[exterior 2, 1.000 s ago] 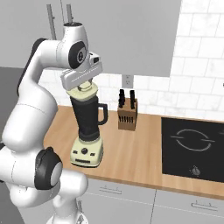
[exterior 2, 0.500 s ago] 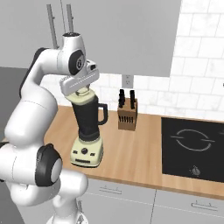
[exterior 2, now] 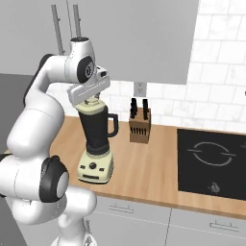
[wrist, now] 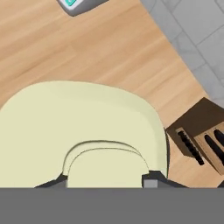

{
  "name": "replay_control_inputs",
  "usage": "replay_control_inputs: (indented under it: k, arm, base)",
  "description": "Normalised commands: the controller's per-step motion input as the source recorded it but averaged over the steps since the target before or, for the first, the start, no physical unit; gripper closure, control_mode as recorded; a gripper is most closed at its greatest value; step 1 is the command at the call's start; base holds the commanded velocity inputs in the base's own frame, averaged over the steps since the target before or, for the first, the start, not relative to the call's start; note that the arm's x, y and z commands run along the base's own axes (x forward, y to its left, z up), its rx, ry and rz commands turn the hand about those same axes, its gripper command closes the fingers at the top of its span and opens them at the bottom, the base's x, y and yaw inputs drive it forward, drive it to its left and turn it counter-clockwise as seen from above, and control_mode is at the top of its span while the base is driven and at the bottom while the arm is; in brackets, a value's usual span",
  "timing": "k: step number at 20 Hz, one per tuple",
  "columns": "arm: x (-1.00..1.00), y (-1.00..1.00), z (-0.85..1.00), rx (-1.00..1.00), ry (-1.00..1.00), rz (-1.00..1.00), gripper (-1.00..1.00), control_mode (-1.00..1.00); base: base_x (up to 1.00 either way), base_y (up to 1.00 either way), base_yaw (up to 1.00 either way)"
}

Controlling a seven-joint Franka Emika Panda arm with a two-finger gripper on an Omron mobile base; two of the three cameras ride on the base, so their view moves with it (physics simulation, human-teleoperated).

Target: Close the lid blender by securely placing the lid on top.

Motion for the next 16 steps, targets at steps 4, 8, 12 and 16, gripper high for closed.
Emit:
replay_control_inputs:
  k: [4, 8, 12, 16]
  arm:
    - [0.31, 0.0, 0.0, 0.0, -0.02, -0.03, 1.0, -1.0]
    - [0.18, 0.0, 0.02, 0.0, -0.09, -0.06, 1.0, -1.0]
    - [0.1, 0.0, 0.19, 0.0, -0.12, -0.08, 1.0, -1.0]
    - [0.01, 0.0, 0.24, 0.0, -0.09, -0.09, 1.0, -1.0]
  base:
    - [0.0, 0.0, 0.0]
    - [0.0, 0.0, 0.0]
    - [0.0, 0.0, 0.0]
    - [0.0, 0.0, 0.0]
